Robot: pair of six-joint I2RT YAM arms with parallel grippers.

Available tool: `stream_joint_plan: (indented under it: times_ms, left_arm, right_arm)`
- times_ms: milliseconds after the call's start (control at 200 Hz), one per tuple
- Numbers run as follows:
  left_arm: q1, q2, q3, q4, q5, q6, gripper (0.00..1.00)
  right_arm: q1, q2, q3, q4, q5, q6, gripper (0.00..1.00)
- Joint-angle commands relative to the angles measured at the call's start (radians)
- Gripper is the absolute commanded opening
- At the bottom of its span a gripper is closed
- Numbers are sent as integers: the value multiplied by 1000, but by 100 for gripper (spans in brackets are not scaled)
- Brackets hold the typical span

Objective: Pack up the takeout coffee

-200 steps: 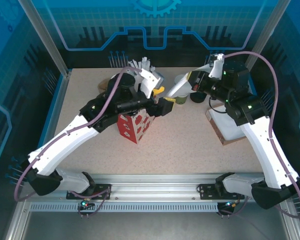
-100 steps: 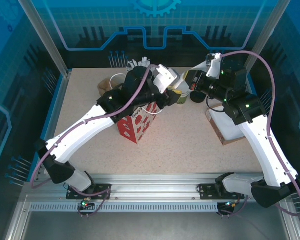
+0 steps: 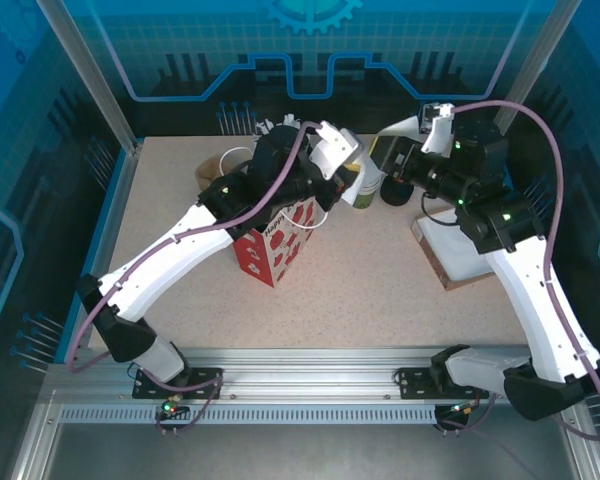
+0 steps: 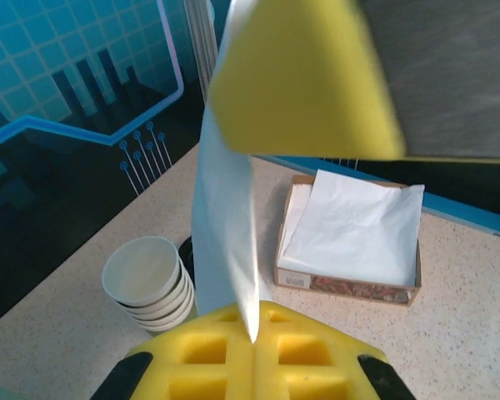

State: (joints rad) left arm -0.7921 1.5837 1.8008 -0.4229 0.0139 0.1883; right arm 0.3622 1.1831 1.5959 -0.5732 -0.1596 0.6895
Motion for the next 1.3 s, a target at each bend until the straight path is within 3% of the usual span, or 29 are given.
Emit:
stream_joint_plan:
  times_ms: [0,85,165,380,735,1015,1296]
  left_arm:
    - [34,-26,79,-17,-3,-50,0]
    - [55,-38,116,-69,2,-51,0]
    - [69,-56,145,-127,16,-12,0]
    - [145,-138,203,-313,-1,98,0]
    - [287,-207,261,-658,-1,272,0]
    - [320,-169,268,-727,51,396,0]
    - [326,-157,273,-686,77,441,0]
  right_arm:
    - [-39,-65,61,-33,-46,-80,57]
    - [-52,-97,68,-39,-107,-148,69]
    - [-52,-122,70,-42,-172,-225,74]
    - [-52,-136,9,-39,-174,-301,77]
    - [-61,-23,-22,-39,-216,-329,77]
    - [-66,4,-48,-34,-235,-320,77]
    - [-69,0,-74,-26,-226,-312,77]
